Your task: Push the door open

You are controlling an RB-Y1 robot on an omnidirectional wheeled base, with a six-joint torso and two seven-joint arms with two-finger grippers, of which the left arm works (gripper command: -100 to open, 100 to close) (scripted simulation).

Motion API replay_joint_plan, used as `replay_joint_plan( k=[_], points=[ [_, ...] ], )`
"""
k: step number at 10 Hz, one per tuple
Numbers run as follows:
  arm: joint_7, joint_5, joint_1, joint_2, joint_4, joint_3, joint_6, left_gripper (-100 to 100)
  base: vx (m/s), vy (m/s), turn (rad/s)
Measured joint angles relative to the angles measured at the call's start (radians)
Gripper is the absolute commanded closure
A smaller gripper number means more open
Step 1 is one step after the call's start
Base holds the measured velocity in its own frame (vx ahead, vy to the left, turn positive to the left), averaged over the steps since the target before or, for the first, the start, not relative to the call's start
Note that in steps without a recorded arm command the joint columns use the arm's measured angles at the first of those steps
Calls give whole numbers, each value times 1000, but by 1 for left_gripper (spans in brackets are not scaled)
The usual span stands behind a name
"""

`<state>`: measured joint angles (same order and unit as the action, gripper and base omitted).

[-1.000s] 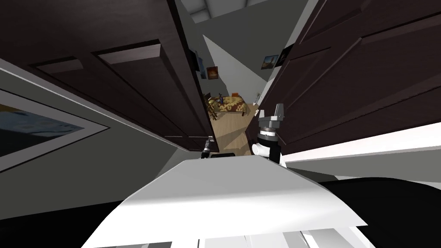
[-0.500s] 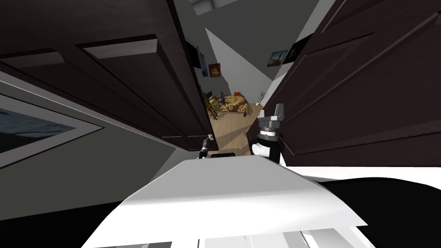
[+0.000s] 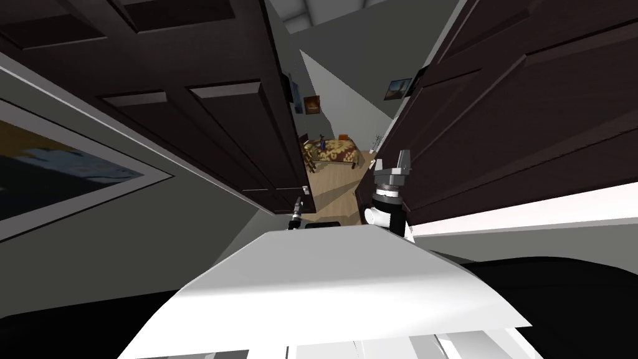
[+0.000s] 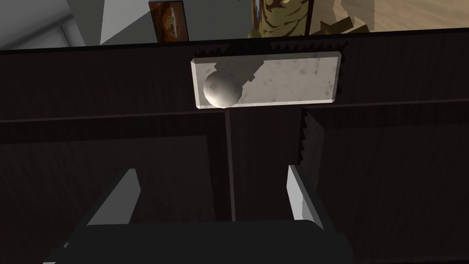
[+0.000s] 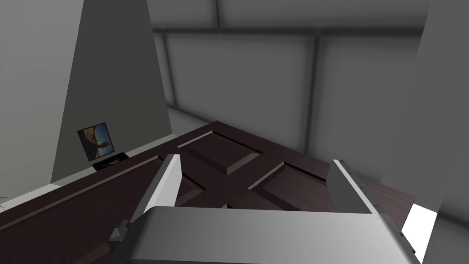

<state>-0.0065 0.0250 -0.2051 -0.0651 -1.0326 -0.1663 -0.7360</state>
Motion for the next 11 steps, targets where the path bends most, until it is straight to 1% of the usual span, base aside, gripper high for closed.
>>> replay_joint_plan(
  k=[1,2,4,6,9,10,11],
  points=[
    [2,1,-7,5,-6,-3,-1,-100,-87,-26,8],
    [3,1,-8,6,-6,-3,-2,-100,77,-26,-30],
    [2,3,-2,0,3,2,-5,-100,172,-8,-15],
    [0,4,7,-1,12,7,-9,-100,199,-39,-24],
    [-4,6,21,5,29,16,-16,-100,227,-20,-22],
    [-5,7,27,11,37,19,-19,-100,86,-7,7],
    [-5,7,28,12,37,19,-22,100,-17,-1,1]
  ],
)
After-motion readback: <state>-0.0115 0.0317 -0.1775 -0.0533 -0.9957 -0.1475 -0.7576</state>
